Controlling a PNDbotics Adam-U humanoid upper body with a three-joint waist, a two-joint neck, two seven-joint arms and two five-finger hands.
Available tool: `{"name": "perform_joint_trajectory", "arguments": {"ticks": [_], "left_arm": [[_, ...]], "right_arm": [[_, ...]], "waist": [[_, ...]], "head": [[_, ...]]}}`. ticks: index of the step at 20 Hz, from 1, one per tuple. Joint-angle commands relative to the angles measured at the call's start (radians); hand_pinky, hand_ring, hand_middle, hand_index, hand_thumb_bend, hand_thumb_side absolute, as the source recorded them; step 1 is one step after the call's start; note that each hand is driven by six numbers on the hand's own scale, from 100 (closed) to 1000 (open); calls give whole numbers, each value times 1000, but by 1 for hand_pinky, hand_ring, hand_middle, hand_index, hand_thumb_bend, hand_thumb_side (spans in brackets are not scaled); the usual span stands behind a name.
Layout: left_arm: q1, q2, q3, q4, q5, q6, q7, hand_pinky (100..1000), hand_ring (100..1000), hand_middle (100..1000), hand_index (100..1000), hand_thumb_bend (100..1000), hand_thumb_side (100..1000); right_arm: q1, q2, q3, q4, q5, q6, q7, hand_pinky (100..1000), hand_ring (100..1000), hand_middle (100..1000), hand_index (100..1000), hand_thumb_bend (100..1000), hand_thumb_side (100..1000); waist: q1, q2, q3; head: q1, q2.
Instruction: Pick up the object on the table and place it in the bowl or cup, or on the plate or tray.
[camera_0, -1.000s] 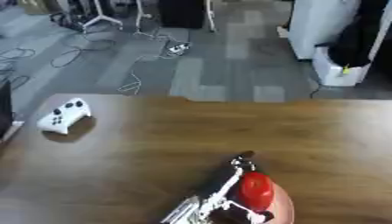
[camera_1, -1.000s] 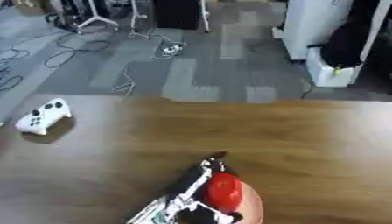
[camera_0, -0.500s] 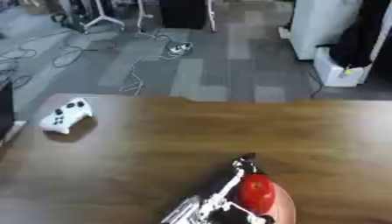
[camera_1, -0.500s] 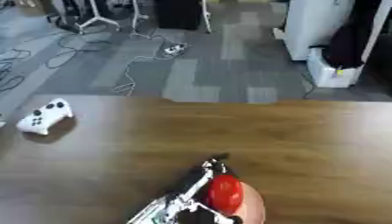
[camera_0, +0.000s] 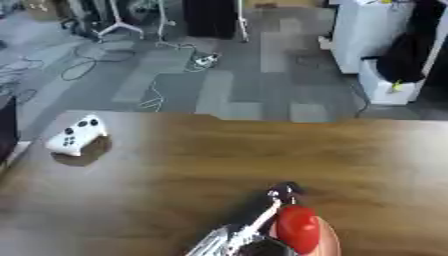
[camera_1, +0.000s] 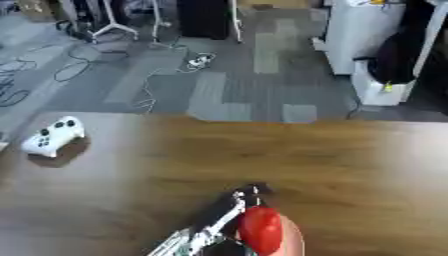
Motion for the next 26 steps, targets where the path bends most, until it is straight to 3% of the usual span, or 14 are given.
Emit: {"name": "perform_joint_trajectory", "arguments": {"ticks": [1,17,19,20,21,22,26], "left_arm": [[-6,8,8,-4,-12,-3,-13,644,1000,885,923,962,681],[-4,23,35,-55,-3,14,23,637,1000,882,910,962,691],[-1,42,53,-99,30,29,47,610,1000,867,899,963,679],[1,52,65,-125,54,37,58,596,1000,852,889,913,695],[4,60,76,-154,87,46,70,591,1000,850,885,844,783],[8,66,88,-182,121,54,81,571,1000,834,868,828,723],[29,86,121,-291,256,70,109,548,1000,812,842,781,716]], "right_arm": [[-2,-9,-10,-14,3,-1,-5,663,496,769,812,348,643],[3,-14,-13,-13,3,0,-8,663,495,770,812,347,643],[7,-18,-14,-13,3,1,-9,663,495,770,813,347,644],[8,-21,-15,-12,4,1,-10,663,495,770,813,346,644],[10,-24,-16,-12,4,2,-10,663,495,770,813,357,642],[11,-26,-16,-12,4,2,-11,663,495,771,814,345,644],[19,-36,-15,-11,4,3,-11,665,501,772,816,345,645]], "waist": [[-4,-16,2],[-6,-29,23],[-4,-35,35],[-3,-39,44],[-3,-43,53],[-2,-47,61],[-4,-63,92]], "head": [[-2,-11],[1,-18],[-3,-17],[-6,-17],[-9,-18],[-13,-20],[-22,-31]]}}
